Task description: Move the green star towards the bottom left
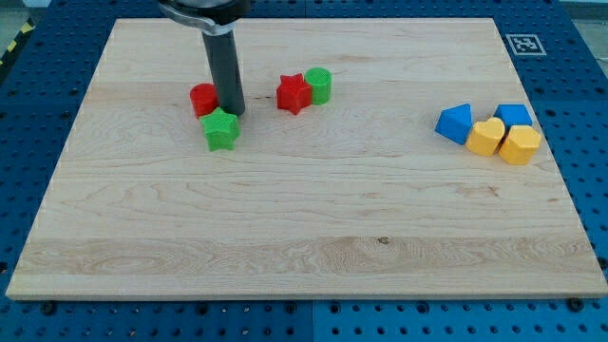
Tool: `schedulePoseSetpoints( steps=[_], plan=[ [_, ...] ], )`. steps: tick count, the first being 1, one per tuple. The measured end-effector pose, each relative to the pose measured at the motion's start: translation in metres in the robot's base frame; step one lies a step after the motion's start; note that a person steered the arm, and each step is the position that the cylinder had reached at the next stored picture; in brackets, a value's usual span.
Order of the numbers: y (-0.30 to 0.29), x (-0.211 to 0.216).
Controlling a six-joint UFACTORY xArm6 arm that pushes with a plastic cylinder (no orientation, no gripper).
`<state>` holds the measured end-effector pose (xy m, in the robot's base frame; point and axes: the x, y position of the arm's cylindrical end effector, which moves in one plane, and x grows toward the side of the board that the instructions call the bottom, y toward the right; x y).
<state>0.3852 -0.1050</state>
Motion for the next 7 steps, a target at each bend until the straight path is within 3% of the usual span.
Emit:
schedulePoseSetpoints(
  steps=[1, 3, 4, 7],
  plan=[
    [-0.001, 0.037],
    [0.057, 0.106],
    [0.059, 0.088],
    [-0.034, 0.096]
  ],
)
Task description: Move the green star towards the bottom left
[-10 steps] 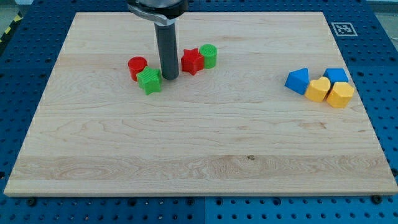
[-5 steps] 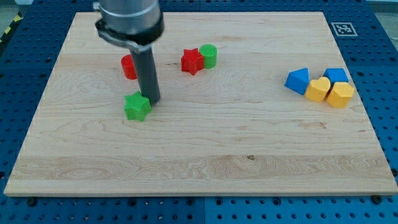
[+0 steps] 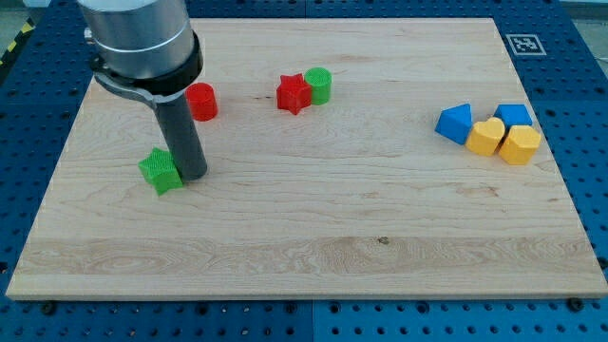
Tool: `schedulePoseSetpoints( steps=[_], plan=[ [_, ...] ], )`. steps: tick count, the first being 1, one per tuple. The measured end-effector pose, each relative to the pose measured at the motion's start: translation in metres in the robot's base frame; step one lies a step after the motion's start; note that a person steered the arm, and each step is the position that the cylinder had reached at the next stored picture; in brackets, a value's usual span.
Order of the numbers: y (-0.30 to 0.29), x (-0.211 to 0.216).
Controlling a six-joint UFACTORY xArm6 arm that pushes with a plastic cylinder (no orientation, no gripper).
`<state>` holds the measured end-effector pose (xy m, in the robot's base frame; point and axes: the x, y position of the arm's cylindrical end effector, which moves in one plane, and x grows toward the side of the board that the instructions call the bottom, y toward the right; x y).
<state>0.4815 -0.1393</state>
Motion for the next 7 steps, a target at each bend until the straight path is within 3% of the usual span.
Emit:
schedulePoseSetpoints(
  steps=[3, 4, 7],
  plan=[
    [-0.018, -0.054],
    [-0.021, -0.004],
    [-0.045, 0.012]
  ],
)
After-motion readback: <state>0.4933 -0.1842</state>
